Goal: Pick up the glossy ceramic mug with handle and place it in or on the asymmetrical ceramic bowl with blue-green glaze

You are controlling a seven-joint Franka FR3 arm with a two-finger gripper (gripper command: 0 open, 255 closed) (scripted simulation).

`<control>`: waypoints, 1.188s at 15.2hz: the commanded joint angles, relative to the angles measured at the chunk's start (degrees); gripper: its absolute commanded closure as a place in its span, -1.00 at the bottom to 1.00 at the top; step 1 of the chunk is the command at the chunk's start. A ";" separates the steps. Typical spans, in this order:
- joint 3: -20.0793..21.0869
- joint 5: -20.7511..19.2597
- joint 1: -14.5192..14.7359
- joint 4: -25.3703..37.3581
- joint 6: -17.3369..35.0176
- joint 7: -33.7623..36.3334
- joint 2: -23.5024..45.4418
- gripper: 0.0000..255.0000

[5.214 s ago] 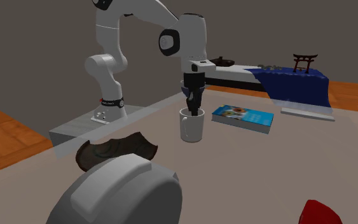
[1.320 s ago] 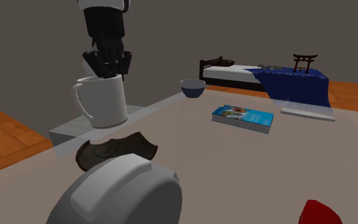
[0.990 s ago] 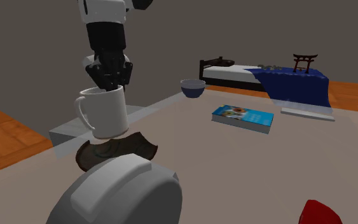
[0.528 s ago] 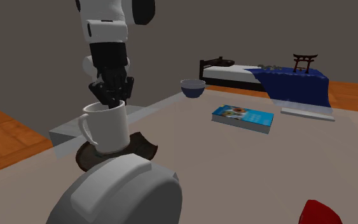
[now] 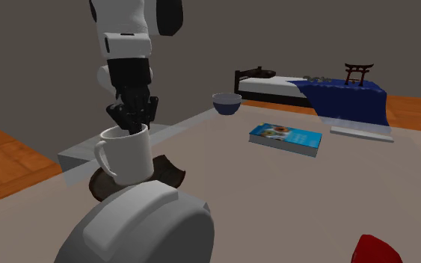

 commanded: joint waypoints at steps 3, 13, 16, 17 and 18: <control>0.00 0.00 0.00 0.01 0.01 0.00 0.00 -1.00; -0.47 -1.79 0.37 3.86 -6.30 1.17 -2.84 -1.00; -0.46 -1.79 0.36 3.87 -6.30 1.17 -2.83 -1.00; -0.46 -1.79 0.36 3.87 -6.30 1.17 -2.83 -1.00; -0.46 -1.79 0.36 3.87 -6.30 1.17 -2.83 -1.00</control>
